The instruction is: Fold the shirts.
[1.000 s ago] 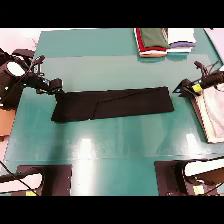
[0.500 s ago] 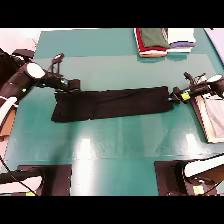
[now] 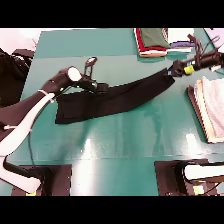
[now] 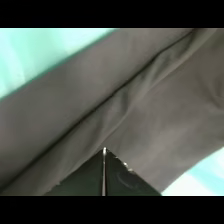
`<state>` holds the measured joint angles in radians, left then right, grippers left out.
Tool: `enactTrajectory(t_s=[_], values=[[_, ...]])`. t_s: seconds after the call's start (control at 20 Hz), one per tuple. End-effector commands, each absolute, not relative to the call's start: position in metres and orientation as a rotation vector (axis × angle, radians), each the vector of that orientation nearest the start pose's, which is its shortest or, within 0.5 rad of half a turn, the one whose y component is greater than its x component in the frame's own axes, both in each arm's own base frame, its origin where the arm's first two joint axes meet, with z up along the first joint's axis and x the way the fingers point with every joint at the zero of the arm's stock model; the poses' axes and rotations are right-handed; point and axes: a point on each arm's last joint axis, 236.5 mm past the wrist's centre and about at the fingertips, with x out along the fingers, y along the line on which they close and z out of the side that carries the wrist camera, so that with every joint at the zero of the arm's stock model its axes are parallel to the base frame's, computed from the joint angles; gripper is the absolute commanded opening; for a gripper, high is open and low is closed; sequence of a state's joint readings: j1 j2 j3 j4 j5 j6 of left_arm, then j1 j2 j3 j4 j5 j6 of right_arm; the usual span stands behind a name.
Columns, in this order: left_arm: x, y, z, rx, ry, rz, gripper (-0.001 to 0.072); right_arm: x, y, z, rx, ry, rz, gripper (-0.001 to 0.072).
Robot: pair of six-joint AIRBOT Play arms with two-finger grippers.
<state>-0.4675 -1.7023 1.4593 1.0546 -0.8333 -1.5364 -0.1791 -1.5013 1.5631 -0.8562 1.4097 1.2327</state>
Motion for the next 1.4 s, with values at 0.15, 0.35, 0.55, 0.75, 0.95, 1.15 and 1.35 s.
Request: enactTrajectory(t_s=[0.15,0.35,0.55,0.75,0.95,1.15,1.35], values=[[0.423,-0.352,-0.075,-0.174,1.287,-0.637,0.0025,0.433,0.173,0.207,0.255,0.959,0.729,0.0018],[0.419,-0.350,-0.078,-0.169,1.308,-0.639,0.0025,0.426,0.222,0.225,0.214,0.938,0.823,0.0018],[0.431,-0.337,-0.053,-0.166,1.304,-0.644,0.0025,0.418,0.261,0.231,0.186,0.935,0.897,0.0018],[0.481,-0.270,0.044,-0.203,1.093,-0.563,0.0025,0.401,0.305,0.224,0.168,0.945,0.970,0.0018],[0.498,-0.147,0.162,-0.148,0.843,-0.380,0.0025,0.374,0.398,0.222,0.242,0.899,1.172,0.0019],[0.472,-0.053,0.256,-0.134,0.636,-0.201,0.0026,0.350,0.515,0.184,0.318,0.809,1.321,0.0056],[0.451,-0.024,0.291,-0.142,0.567,-0.144,0.0026,0.340,0.553,0.165,0.300,0.763,1.350,0.0308]])
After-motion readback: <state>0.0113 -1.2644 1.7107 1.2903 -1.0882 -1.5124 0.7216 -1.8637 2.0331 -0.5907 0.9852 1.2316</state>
